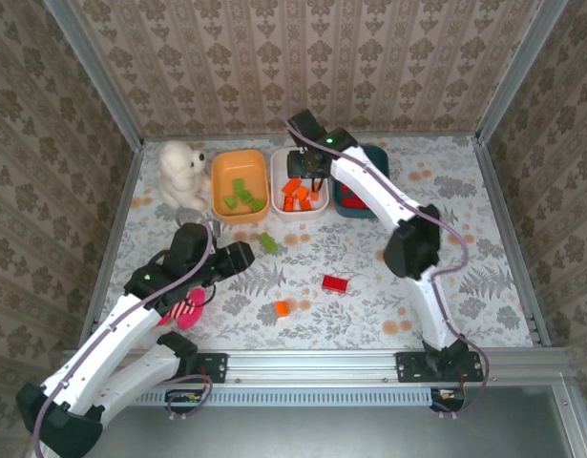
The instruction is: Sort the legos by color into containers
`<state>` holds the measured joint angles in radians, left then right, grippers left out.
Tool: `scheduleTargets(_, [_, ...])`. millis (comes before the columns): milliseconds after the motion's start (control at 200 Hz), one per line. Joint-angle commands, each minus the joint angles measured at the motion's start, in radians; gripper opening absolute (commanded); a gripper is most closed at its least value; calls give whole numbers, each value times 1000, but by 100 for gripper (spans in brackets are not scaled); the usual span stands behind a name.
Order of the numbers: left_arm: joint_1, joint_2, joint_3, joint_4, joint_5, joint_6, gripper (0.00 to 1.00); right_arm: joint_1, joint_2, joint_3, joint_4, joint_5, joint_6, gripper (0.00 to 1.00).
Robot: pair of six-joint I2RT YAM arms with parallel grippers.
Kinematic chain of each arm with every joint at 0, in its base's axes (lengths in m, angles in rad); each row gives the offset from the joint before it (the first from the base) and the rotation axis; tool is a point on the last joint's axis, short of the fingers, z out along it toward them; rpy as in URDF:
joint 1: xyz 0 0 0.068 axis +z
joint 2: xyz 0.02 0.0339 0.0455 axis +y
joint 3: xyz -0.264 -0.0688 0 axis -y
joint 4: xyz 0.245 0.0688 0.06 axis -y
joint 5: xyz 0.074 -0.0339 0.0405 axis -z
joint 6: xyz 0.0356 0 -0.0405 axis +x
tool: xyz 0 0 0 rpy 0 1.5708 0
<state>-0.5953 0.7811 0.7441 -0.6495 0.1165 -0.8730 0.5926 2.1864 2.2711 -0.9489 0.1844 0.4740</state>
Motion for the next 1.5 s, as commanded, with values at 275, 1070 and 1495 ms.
scheduleTargets(275, [-12,-5,4,-109,38,131,71,185,-836,-968,207,40,48,55])
scheduleTargets(1070, [-74,942,455,-80,-257,-260,76,282,-1183,-1230,96,-62,95,61])
scheduleTargets(1495, [-69,1157,602,-117,-294,-300,66,282,-1235,-1237,60,-46,108,62])
